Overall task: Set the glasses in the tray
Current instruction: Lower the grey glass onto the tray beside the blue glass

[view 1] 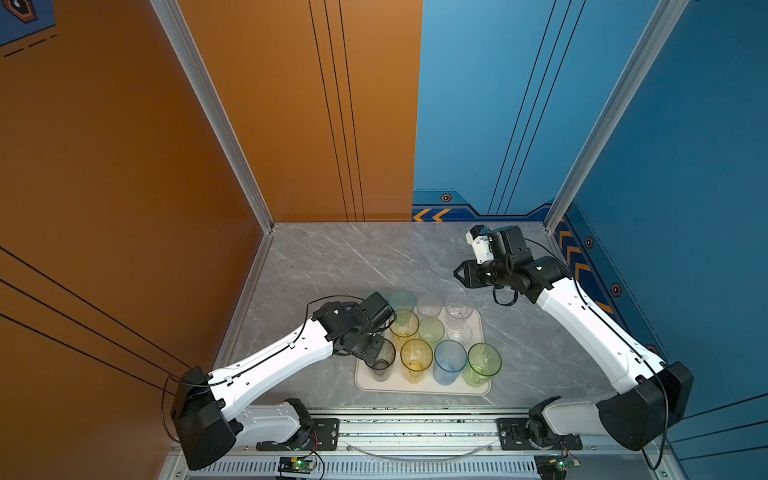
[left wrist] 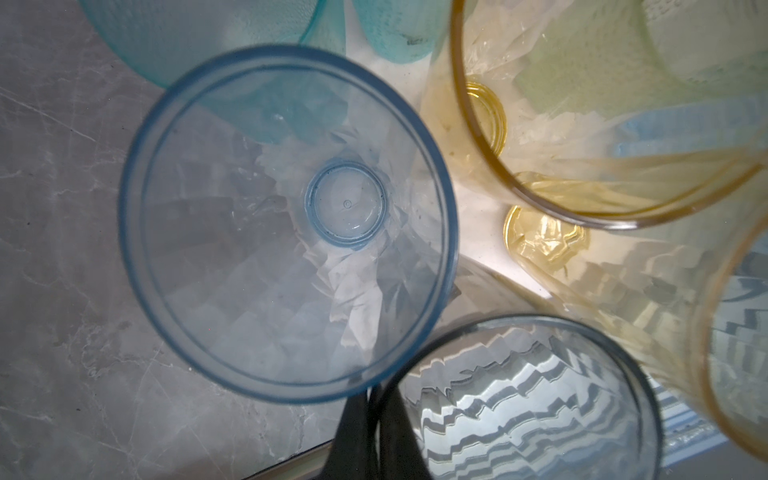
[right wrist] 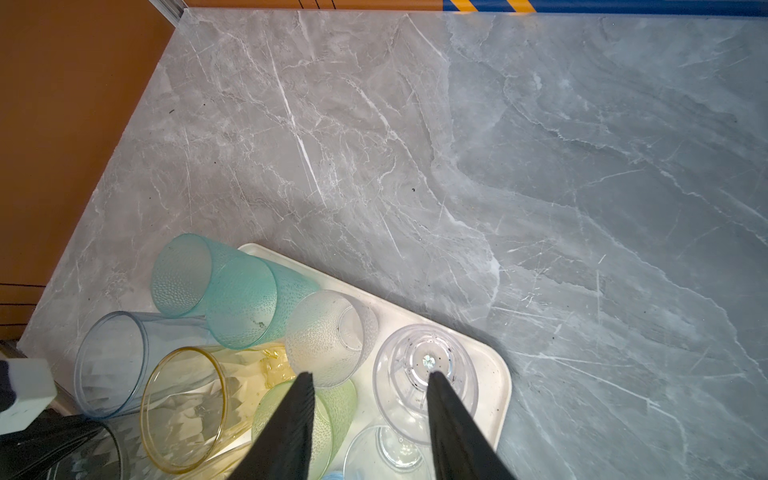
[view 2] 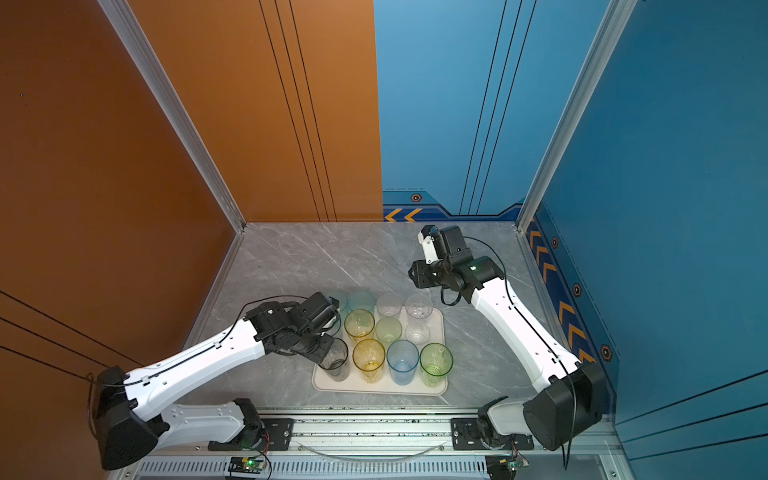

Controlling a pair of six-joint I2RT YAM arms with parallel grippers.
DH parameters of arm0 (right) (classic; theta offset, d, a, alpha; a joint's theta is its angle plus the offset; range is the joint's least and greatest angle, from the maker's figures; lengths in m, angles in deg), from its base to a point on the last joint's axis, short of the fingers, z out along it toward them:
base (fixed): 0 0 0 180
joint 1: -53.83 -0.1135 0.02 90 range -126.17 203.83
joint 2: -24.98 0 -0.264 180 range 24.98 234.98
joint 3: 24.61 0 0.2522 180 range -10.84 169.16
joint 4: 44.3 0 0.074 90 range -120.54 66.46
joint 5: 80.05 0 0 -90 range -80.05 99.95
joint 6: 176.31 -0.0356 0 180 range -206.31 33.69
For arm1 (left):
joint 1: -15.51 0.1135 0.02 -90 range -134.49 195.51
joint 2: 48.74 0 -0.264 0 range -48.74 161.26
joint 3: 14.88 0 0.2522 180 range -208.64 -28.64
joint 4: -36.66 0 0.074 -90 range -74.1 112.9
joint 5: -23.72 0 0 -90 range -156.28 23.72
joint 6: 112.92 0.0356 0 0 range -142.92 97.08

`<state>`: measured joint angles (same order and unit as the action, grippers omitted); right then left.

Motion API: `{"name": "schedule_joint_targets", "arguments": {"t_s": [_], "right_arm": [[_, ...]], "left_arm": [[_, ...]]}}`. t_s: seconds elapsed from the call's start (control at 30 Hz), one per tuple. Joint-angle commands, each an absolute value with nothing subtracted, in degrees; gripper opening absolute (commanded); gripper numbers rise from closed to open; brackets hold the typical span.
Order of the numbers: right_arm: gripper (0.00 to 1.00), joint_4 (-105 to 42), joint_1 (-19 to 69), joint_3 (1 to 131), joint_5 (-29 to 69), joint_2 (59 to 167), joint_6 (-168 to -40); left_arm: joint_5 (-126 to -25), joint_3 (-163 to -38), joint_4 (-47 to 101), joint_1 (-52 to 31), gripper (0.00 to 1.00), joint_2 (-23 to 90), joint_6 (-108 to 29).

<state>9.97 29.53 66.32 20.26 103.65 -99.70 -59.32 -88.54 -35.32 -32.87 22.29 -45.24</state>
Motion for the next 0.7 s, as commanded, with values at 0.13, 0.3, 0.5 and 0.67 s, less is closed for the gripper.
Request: {"name": "schedule_joint_targets", "arguments": {"t_s": [0.13,0.3,0.5,0.67], "right_arm": [[0.44,11.4,30.0,66.0,20.5,104.4,-99.0],[0.44,11.4,30.0,66.1,20.5,104.4,-99.0],[0.44,11.4,30.0,66.1,20.7,104.4,-99.0],[0.44,11.3,30.0,66.0,20.8,104.4,-99.1]], "left_arm": [[-60.1,-88.2,-36.0,-32.4,0.06,22.8,-44.7],[-60.3,-88.3,-36.1,-32.4,0.11,22.6,-44.7],[-60.8,-88.5,-36.3,-32.4,0.14,21.6,-44.9],[-61.0,-89.0,-37.1,-32.6,0.14,20.4,-45.2]]}}
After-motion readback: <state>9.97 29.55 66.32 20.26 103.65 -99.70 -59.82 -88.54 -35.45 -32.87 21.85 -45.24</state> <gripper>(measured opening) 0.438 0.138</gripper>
